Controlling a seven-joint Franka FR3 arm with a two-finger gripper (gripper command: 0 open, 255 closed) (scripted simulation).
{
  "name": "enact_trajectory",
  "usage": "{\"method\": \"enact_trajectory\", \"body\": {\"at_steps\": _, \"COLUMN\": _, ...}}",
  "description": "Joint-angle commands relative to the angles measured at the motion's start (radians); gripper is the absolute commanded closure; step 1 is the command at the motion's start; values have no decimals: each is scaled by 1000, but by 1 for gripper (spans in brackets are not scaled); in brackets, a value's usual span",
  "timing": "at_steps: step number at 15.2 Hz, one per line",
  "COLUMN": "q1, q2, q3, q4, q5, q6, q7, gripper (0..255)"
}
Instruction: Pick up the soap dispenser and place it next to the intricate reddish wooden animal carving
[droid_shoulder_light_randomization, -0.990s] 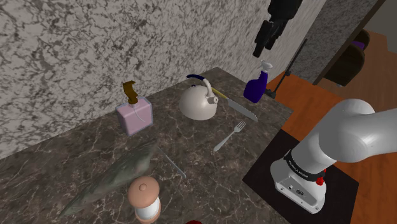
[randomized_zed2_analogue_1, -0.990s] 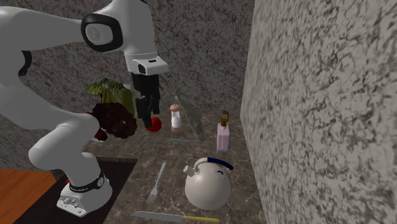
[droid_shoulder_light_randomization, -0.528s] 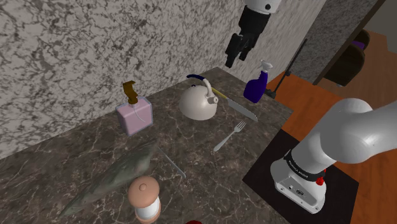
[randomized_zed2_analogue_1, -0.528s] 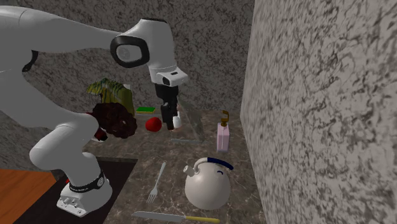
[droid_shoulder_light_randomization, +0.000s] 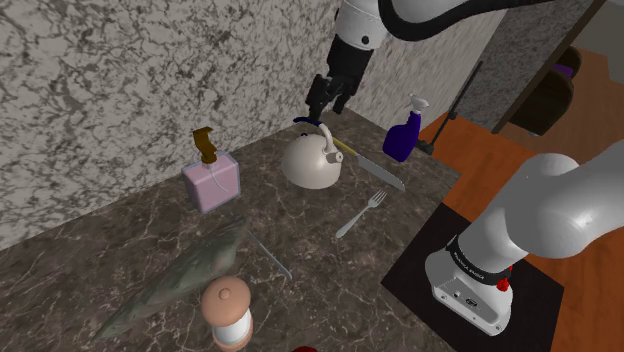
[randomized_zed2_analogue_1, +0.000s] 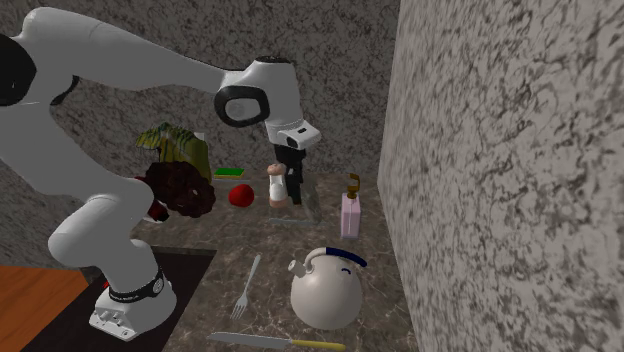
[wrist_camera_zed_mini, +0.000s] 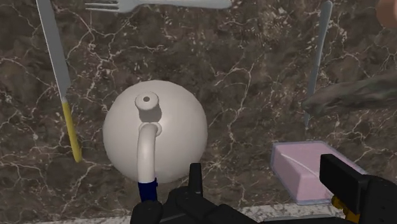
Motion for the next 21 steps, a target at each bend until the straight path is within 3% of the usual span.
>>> {"method": "enact_trajectory", "body": {"at_steps": 1, "q1": 8, "q2": 65, "q3": 21, "q4": 28, "q5": 12, "q6": 55, "q7": 19, "gripper": 0}}
{"method": "enact_trajectory", "body": {"at_steps": 9, "q1": 40, "q2": 315, "q3": 102, "q4": 155, "q5": 18, "q6": 251, "q7": 103, "gripper": 0}}
{"method": "enact_trajectory", "body": {"at_steps": 18, "q1": 94, "q2": 605, "q3": 152, "q4": 376, "q5": -70, "q6": 394, "q7": 224, "gripper": 0}}
{"method": "enact_trajectory", "body": {"at_steps": 21, "q1": 102, "q2": 639, "q3": 149, "q4": 378, "q5": -86, "q6": 424, "q7": 235, "gripper": 0}}
